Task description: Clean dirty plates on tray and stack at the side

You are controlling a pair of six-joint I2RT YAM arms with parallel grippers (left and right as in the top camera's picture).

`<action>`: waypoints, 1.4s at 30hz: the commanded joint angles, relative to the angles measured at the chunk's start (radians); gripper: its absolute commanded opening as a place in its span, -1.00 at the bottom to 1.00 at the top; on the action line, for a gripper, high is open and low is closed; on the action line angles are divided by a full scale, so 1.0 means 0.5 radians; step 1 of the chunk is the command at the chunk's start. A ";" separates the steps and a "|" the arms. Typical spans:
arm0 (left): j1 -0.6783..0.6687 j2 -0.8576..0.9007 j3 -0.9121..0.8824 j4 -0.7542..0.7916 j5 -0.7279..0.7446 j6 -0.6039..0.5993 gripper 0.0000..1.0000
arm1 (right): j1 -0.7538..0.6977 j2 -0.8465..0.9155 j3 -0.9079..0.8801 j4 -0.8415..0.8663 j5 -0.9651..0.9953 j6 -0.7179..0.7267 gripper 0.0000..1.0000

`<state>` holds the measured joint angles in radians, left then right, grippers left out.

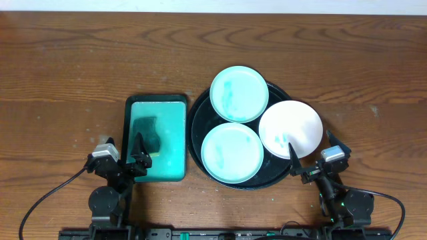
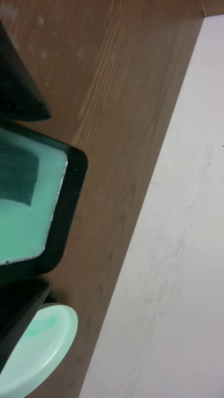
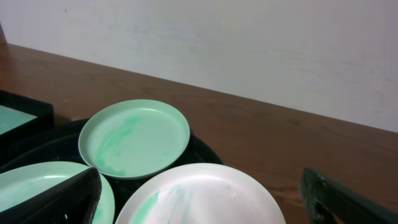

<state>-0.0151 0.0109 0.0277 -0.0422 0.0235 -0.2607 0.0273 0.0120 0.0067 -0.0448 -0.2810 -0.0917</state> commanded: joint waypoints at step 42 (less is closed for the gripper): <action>-0.007 -0.010 -0.047 -0.002 0.025 0.025 0.61 | -0.013 -0.011 -0.002 0.231 -0.164 -0.011 0.98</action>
<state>-0.0151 0.0109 0.0277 -0.0395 0.0238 -0.2607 0.0273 0.0120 0.0067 0.0330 -0.2928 -0.0917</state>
